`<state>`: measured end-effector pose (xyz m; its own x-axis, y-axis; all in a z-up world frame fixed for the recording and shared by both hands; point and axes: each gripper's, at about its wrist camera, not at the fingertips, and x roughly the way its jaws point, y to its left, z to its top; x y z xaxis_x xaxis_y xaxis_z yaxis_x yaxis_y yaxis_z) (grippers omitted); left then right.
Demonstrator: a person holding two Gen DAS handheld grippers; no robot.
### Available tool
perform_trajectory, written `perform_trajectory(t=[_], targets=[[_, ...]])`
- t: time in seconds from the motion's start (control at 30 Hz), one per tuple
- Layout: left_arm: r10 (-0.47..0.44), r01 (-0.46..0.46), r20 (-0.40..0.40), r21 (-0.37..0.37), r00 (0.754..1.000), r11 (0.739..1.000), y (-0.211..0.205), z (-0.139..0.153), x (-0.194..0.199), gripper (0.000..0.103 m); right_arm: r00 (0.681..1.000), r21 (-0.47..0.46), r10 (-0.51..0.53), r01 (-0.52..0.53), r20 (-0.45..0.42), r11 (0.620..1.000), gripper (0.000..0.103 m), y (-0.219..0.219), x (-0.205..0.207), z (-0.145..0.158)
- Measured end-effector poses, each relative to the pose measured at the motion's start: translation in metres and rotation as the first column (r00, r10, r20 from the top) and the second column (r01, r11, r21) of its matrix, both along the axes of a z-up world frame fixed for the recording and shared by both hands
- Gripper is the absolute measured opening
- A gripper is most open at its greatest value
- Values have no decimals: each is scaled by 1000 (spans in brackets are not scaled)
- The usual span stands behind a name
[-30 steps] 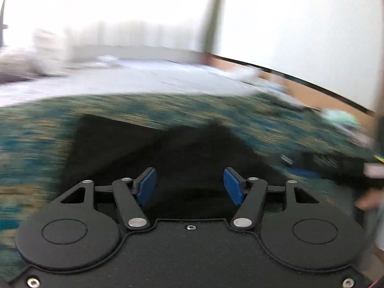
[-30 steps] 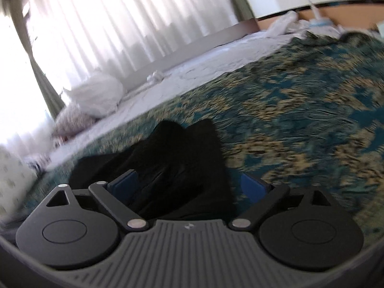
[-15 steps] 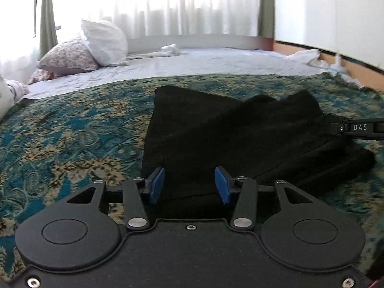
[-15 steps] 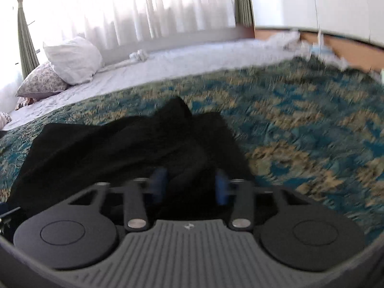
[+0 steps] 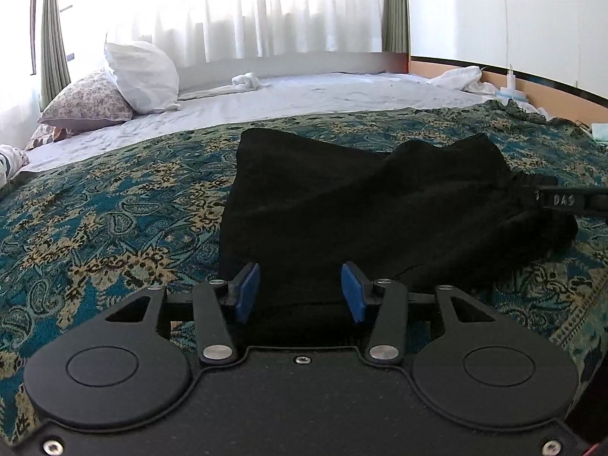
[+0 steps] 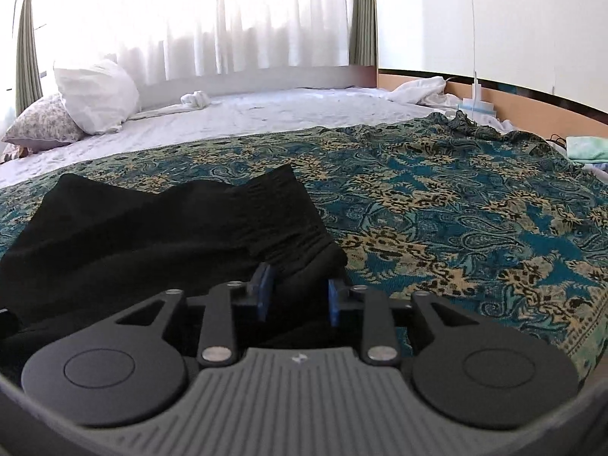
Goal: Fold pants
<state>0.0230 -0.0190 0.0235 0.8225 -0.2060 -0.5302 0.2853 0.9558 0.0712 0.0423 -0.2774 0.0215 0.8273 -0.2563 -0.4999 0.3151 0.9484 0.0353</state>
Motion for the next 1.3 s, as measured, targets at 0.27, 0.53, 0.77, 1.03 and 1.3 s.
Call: perform_trajectory(t=[0.27,0.53,0.77,1.03,1.3], targets=[[-61,56,-54,-81,997,995,15,7,-8,46,993,-140,29,-13,113,990,83,37,-13,30],[29,-51,-80,-283,996,958,94,43,-7,45,891,-116,448,-439,75,891,83,144,-5,14],[-20,-39,-185,-312,983,949,114,49,74,69,877,-81,480,-480,-18,873,84,195,15,-12],[-156,-10,-393,-389,906,921,58,11,173,74,877,-63,480,-479,12,876,85,188,13,-18],[-81,-21,-357,-273,931,962,35,6,217,33,872,-30,488,-487,30,873,85,183,12,-20]])
